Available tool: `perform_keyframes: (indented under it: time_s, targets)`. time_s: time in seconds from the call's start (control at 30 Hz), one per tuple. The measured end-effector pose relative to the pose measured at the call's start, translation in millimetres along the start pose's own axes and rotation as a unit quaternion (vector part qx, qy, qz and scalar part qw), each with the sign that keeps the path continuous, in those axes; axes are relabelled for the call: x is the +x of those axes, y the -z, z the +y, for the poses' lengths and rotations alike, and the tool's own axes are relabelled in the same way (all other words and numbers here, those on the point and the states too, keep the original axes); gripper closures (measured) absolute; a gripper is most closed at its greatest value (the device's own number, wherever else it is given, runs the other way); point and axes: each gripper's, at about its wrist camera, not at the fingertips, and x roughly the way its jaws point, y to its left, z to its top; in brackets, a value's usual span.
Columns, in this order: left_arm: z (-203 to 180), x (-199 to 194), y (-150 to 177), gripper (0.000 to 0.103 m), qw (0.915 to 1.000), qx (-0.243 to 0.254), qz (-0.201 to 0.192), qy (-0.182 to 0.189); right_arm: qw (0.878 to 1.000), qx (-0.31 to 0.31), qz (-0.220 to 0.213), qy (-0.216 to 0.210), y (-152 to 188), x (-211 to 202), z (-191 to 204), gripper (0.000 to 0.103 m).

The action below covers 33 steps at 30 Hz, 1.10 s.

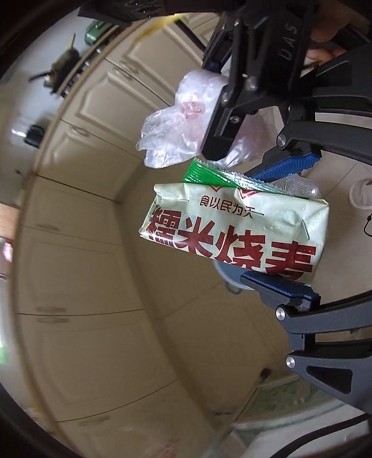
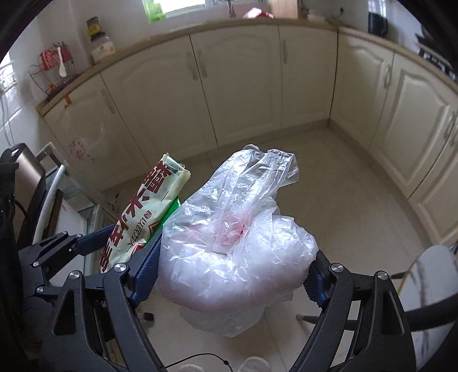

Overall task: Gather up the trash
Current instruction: 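Carry both items over the blue bucket and open both tools to drop them, then move both tools back toward the table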

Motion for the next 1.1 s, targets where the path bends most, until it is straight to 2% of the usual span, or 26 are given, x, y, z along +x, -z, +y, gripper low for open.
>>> perform_keyframes:
  time_s: [0.13, 0.2, 0.3, 0.4, 0.5, 0.57, 0.63, 0.73, 0.87, 0.97, 1.0, 1.03, 1.1]
  targets:
    - [59.5, 29.1, 48.0, 0.045, 0.9989, -0.017, 0.043, -0.003, 0.998, 0.039, 0.053, -0.020, 4.1, 84.8, -20.3, 0.020]
    - [81.4, 40.3, 70.8, 0.045, 0.9972, -0.004, 0.073, -0.017, 0.995, 0.059, 0.076, -0.030, 8.5, 122.8, -31.0, 0.020]
    - [110.7, 42.3, 107.5, 0.042, 0.9956, -0.001, 0.089, -0.030, 0.991, 0.084, 0.100, -0.035, 15.6, 164.1, -45.0, 0.018]
    - [143.2, 31.7, 142.3, 0.037, 0.9947, -0.016, 0.100, -0.018, 0.989, 0.095, 0.106, -0.040, 20.1, 181.7, -54.7, 0.019]
    - [168.9, 8.5, 172.7, 0.035, 0.9949, -0.006, 0.095, -0.034, 0.990, 0.092, 0.100, -0.038, 18.0, 183.4, -58.0, 0.010]
    - [182.3, -18.9, 191.4, 0.035, 0.9958, -0.005, 0.083, -0.038, 0.992, 0.079, 0.094, -0.032, 12.3, 178.4, -56.6, 0.009]
    - [197.1, -53.3, 207.3, 0.035, 0.9969, -0.014, 0.063, -0.044, 0.995, 0.060, 0.078, -0.017, 6.6, 159.8, -50.5, 0.009]
    - [210.6, -114.1, 223.0, 0.035, 0.9969, -0.017, 0.018, -0.075, 0.998, 0.035, 0.045, 0.001, -5.6, 121.4, -24.7, 0.008]
    - [227.6, -225.0, 268.1, 0.032, 0.9918, -0.010, -0.073, -0.104, 0.999, -0.018, -0.030, 0.029, -14.8, 40.2, 7.0, 0.004]
    - [226.8, -310.3, 304.8, 0.026, 0.9843, -0.002, -0.139, -0.108, 0.993, -0.058, -0.096, 0.043, -8.7, -37.4, 29.8, 0.002]
    - [214.8, -335.6, 318.0, 0.024, 0.9813, 0.005, -0.160, -0.106, 0.990, -0.068, -0.116, 0.051, -6.1, -62.0, 35.6, 0.000]
    - [213.1, -367.2, 350.4, 0.022, 0.9779, 0.012, -0.181, -0.104, 0.986, -0.080, -0.136, 0.058, -2.6, -87.7, 42.8, 0.000]
    - [204.1, -423.4, 380.5, 0.015, 0.9698, 0.030, -0.216, -0.110, 0.976, -0.098, -0.177, 0.079, 10.8, -141.0, 54.8, 0.000]
